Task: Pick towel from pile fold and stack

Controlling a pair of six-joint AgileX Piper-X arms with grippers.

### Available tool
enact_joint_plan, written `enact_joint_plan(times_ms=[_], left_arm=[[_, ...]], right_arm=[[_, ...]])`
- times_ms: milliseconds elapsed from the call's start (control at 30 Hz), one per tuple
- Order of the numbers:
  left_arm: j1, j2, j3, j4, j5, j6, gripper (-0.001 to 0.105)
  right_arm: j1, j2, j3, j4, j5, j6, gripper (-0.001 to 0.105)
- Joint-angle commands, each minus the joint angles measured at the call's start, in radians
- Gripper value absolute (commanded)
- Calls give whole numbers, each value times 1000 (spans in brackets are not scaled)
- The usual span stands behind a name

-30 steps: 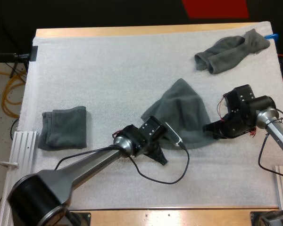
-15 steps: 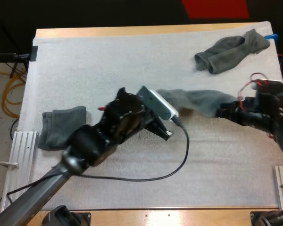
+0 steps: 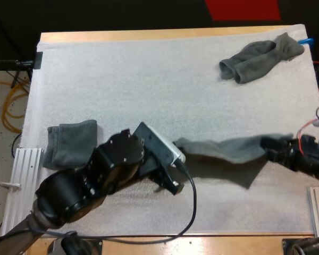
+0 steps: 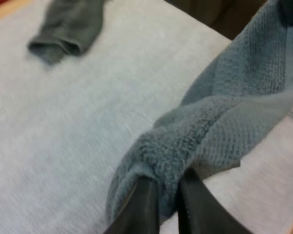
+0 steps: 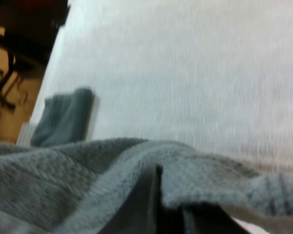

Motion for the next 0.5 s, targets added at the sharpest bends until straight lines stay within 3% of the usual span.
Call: enact_joint_plan(times_ms=[0,200,400,467], left_arm=[[-31,-23,-6,43,-49,-49,0],[-118,-34,32,153,-122,-144,0],[-109,-34,151,96,-242,-176,0],[-85,-31,190,41,-244,-176,0]], right_arm=[[1,-21,-5,66,-20,4,0],[1,-48,-4,249,-32,-5,0],[1,1,43,179,-7,-5,0],[1,38,71,120,29,-3,0]])
